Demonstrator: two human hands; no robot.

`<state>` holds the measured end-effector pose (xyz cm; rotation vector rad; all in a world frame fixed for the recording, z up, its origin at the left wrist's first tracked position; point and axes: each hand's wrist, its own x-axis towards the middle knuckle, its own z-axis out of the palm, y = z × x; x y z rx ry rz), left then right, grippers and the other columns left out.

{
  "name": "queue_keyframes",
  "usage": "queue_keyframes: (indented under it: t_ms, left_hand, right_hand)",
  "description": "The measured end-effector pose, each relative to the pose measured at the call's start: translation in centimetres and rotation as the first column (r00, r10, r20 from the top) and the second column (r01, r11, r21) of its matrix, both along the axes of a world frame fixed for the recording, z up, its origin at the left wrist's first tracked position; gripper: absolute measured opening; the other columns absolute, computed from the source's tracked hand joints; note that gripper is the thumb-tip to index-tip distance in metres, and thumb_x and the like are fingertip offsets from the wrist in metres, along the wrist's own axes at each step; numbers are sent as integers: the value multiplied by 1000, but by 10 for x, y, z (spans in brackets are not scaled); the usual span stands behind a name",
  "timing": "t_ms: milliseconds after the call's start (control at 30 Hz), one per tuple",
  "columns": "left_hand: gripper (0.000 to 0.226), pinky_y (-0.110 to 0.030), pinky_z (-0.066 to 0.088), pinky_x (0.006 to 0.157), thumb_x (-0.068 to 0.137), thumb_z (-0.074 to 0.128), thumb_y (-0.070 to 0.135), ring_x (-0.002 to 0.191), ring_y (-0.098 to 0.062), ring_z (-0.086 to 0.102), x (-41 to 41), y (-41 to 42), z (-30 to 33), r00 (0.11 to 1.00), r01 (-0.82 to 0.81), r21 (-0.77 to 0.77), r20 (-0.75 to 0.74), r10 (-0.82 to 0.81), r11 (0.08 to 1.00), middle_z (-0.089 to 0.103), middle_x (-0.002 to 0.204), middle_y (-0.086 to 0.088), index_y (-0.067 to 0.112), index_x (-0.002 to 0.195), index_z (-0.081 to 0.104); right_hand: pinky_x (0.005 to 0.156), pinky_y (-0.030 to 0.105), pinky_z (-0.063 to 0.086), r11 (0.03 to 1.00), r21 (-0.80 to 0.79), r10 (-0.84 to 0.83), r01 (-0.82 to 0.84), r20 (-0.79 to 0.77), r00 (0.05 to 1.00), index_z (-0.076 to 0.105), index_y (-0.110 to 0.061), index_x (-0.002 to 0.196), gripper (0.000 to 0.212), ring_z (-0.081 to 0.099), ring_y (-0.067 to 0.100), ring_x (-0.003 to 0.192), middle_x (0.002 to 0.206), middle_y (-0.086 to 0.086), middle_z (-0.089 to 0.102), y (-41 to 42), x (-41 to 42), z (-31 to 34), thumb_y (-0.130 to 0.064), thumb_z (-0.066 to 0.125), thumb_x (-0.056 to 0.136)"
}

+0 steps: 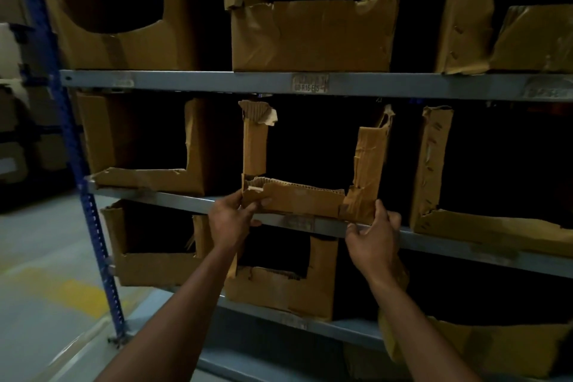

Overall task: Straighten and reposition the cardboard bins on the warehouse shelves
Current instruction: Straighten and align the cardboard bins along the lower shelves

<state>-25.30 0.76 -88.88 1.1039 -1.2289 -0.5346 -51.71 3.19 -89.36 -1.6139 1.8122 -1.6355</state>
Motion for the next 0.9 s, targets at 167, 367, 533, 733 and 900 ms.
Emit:
queue_keyframes:
  t_ms: [167,367,533,733,900]
  left_hand:
    - [30,-17,54,48,98,73,18,73,-18,80,6,-12,-5,1000,-29,48,12,29,998,81,107,2,20,129,74]
    - [24,-26,61,54,95,78,30,74,-14,79,7,-23,-8,996,-66,58,65,63,996,80,105,4,25,118,76]
    - [31,-31,63,58,92,79,38,74,-12,79,12,-28,-15,989,-113,47,97,108,992,79,102,5,27,120,75]
    - [23,-46,67,69,88,82,45,72,-8,77,7,-30,-28,965,-259,73,-28,262,963,78,95,14,42,110,76]
    - [51,-48,66,66,83,72,70,76,-9,76,-9,-13,-66,949,-313,-24,19,313,950,78,97,11,49,130,69]
  right_hand:
    - [79,19,39,1000,-8,4,-4,-40,999,29,-5,161,82,54,18,93,139,12,40,-4,-5,0,-13,73,92]
    - [82,23,45,999,-18,46,-47,-48,998,30,-7,161,84,62,20,84,139,9,40,-11,-11,-6,-12,76,90]
    - [81,26,50,996,-33,83,-84,-42,996,31,-8,160,83,64,17,75,135,3,39,-12,-11,-11,-10,76,90]
    - [83,31,53,999,32,48,-44,-122,991,41,-9,156,70,65,17,87,145,3,42,-12,-20,-25,-18,71,94]
    - [80,37,56,998,33,-39,55,-377,925,27,-24,162,76,60,15,109,152,-11,27,1,-21,-49,-29,65,96]
